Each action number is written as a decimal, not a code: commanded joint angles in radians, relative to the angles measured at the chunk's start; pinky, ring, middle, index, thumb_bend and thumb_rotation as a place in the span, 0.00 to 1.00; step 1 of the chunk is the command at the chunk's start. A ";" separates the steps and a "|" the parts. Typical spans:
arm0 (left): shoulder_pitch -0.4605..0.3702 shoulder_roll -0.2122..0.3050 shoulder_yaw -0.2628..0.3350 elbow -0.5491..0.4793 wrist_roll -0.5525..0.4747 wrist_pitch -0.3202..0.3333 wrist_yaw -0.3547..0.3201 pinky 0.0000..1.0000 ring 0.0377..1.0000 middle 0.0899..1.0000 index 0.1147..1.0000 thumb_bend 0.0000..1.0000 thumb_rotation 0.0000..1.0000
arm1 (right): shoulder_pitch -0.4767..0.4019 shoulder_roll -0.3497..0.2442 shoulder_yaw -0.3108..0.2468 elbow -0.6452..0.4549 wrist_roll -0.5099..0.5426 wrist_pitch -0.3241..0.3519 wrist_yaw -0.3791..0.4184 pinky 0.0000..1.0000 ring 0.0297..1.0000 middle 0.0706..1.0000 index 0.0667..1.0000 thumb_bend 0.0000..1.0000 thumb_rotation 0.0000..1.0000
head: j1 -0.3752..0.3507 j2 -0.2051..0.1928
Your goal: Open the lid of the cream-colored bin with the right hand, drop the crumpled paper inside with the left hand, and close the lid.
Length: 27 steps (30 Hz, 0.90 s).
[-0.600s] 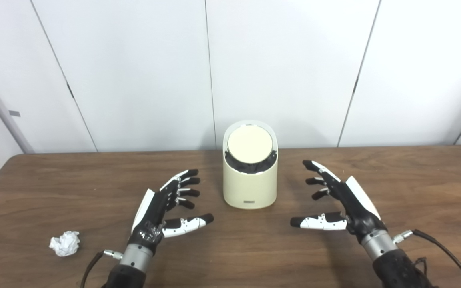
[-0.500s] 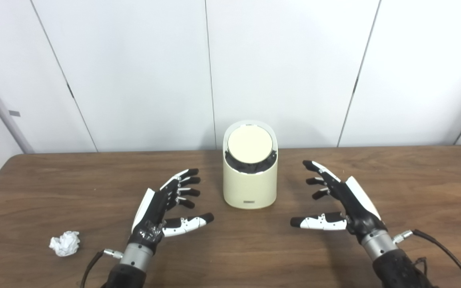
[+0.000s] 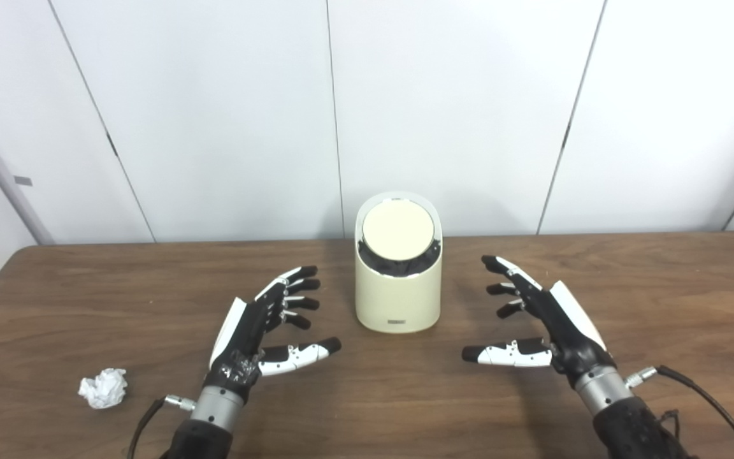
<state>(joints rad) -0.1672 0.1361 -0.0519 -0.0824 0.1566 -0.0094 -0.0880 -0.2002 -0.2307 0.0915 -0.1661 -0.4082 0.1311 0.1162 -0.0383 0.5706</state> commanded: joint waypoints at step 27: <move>-0.027 0.000 -0.018 -0.002 0.008 -0.066 0.008 0.57 0.72 0.79 0.84 0.73 0.08 | -0.348 0.088 0.022 0.102 -0.075 0.131 -0.051 0.63 0.81 0.89 0.89 0.78 0.43 | 0.006 0.000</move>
<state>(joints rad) -0.1668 0.1324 -0.0711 -0.0761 0.1612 -0.0279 -0.0885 -0.4876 -0.1389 0.1117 -0.0535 -0.4767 0.2719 0.0823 -0.0307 0.5706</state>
